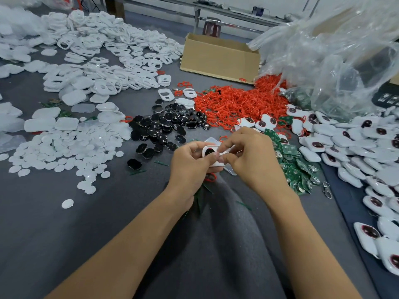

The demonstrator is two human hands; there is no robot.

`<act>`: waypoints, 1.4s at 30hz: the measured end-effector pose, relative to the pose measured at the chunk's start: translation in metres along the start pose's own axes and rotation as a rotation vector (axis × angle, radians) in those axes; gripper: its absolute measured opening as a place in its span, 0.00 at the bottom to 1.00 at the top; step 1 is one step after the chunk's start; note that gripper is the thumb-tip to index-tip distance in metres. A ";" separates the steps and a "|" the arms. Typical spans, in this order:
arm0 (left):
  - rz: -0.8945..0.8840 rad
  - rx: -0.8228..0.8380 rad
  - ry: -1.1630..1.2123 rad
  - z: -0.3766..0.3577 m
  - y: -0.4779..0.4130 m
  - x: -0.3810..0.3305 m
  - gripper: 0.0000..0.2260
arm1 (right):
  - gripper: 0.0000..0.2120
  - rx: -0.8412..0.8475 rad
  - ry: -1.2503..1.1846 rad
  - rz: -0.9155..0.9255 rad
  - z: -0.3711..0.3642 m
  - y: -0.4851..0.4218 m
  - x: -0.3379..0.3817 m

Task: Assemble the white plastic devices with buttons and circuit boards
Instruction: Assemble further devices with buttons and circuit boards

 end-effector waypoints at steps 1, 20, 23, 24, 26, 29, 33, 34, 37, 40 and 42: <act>0.004 0.004 0.003 0.000 0.000 0.000 0.05 | 0.09 -0.002 -0.010 -0.009 0.000 0.000 -0.001; 0.013 0.060 0.030 -0.008 0.012 -0.014 0.13 | 0.14 0.111 -0.520 -0.263 -0.019 0.006 -0.025; 0.011 0.073 0.006 -0.009 0.015 -0.014 0.12 | 0.14 0.116 -0.552 -0.278 -0.019 0.007 -0.026; 0.013 0.071 0.006 -0.009 0.015 -0.014 0.12 | 0.14 0.109 -0.544 -0.273 -0.018 0.007 -0.026; 0.014 0.064 0.006 -0.010 0.015 -0.014 0.11 | 0.14 0.098 -0.519 -0.256 -0.017 0.007 -0.023; 0.013 0.036 0.015 -0.008 0.015 -0.016 0.09 | 0.14 0.100 -0.513 -0.239 -0.018 0.008 -0.020; -0.001 -0.033 0.017 -0.003 0.015 -0.018 0.08 | 0.10 0.116 -0.599 -0.270 -0.018 0.009 -0.024; -0.002 -0.052 0.028 -0.002 0.015 -0.018 0.08 | 0.08 0.076 -0.591 -0.271 -0.012 0.008 -0.028; -0.013 -0.098 0.039 0.004 0.014 -0.019 0.11 | 0.09 -0.160 -0.351 -0.292 0.021 0.008 -0.051; -0.030 -0.115 0.025 0.007 0.013 -0.021 0.12 | 0.13 -0.273 -0.028 -0.349 0.042 0.015 -0.072; -0.035 -0.125 0.028 0.008 0.013 -0.021 0.12 | 0.15 -0.251 0.046 -0.377 0.042 0.018 -0.080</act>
Point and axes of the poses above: each hand's wrist, its own y-axis away from the middle knuckle, its own z-axis out of the back of the hand, x = y × z, the point moved 9 cm from there along -y, towards the middle knuckle, and after that the axes turned 13 degrees about y, right-handed, at the moved point
